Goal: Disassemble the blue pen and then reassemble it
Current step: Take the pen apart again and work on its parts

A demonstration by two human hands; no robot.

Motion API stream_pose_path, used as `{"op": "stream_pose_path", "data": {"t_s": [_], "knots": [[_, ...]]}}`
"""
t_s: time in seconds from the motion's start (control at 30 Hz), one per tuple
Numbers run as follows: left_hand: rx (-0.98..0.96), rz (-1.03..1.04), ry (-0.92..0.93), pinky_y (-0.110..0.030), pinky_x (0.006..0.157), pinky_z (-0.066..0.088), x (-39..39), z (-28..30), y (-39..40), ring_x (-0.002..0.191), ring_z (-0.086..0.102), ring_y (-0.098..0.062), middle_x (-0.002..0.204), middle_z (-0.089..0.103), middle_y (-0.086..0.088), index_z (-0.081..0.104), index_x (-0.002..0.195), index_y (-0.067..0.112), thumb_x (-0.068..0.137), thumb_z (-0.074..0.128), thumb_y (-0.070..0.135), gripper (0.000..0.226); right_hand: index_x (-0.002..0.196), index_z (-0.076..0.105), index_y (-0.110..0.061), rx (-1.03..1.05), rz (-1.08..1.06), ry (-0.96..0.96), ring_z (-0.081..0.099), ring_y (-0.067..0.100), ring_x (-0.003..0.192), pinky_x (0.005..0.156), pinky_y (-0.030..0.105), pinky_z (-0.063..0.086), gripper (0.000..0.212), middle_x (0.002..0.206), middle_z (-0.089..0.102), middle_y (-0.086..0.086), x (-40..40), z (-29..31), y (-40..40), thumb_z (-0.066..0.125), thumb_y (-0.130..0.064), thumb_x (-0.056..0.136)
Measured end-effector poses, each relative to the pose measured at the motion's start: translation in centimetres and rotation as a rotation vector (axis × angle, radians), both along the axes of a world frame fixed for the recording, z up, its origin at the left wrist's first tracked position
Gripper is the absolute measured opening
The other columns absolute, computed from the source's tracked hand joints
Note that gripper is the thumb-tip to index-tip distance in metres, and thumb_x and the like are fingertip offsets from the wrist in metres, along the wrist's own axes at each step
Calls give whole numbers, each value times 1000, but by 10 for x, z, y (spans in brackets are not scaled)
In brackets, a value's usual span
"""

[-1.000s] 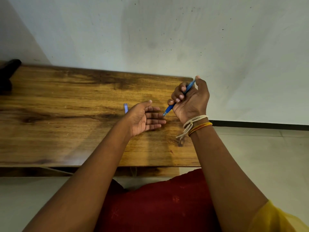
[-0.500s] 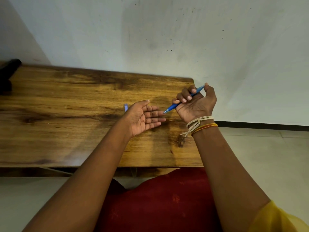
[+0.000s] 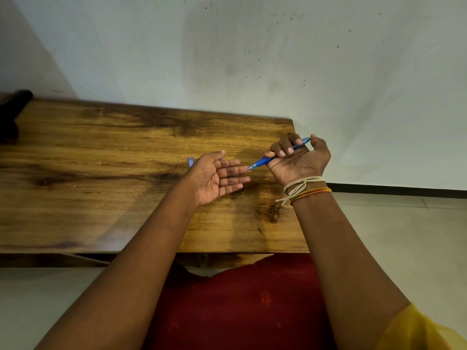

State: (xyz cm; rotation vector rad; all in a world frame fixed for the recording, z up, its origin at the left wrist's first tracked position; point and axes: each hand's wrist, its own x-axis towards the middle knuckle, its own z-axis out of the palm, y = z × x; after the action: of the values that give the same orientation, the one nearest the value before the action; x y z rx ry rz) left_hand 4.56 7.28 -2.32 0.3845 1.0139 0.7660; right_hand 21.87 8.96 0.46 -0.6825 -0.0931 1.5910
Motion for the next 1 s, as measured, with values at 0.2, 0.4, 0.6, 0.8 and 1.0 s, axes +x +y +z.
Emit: {"op": "stream_pose_path", "data": {"t_s": [0.2, 0.4, 0.6, 0.8, 1.0], "knots": [[17, -6, 31, -30, 63, 59, 0, -1, 0, 82, 73, -30, 89, 75, -15, 62, 110, 3, 100, 37, 36, 43, 58, 37, -16, 41, 62, -67, 25, 15, 47, 56, 27, 24, 47, 46, 29, 0, -3, 7, -4, 31, -51, 88], [79, -49, 133, -31, 69, 58, 2, -1, -2, 80, 73, -27, 89, 75, -14, 58, 112, 5, 101, 34, 37, 42, 55, 33, -14, 123, 169, -417, 19, 15, 46, 53, 28, 22, 49, 43, 25, -1, -18, 23, -5, 28, -43, 93], [80, -34, 151, -34, 74, 55, 3, 1, -3, 86, 70, -29, 101, 70, -19, 56, 118, 3, 101, 35, 36, 43, 54, 35, -13, 176, 248, -563, 19, 15, 44, 53, 29, 20, 52, 42, 26, -2, -26, 24, -7, 26, -40, 98], [79, -33, 149, -32, 70, 57, 4, 2, -4, 83, 71, -28, 97, 72, -18, 56, 119, 3, 101, 35, 36, 43, 57, 36, -13, 209, 276, -586, 18, 17, 49, 54, 31, 21, 52, 45, 27, -1, -28, 22, -8, 28, -42, 99], [68, -24, 153, -32, 71, 57, 4, 1, -4, 80, 72, -28, 94, 72, -18, 58, 114, 3, 101, 35, 37, 43, 55, 37, -13, 221, 278, -573, 20, 15, 47, 53, 29, 23, 53, 44, 29, -2, -28, 23, -8, 28, -43, 98]]}}
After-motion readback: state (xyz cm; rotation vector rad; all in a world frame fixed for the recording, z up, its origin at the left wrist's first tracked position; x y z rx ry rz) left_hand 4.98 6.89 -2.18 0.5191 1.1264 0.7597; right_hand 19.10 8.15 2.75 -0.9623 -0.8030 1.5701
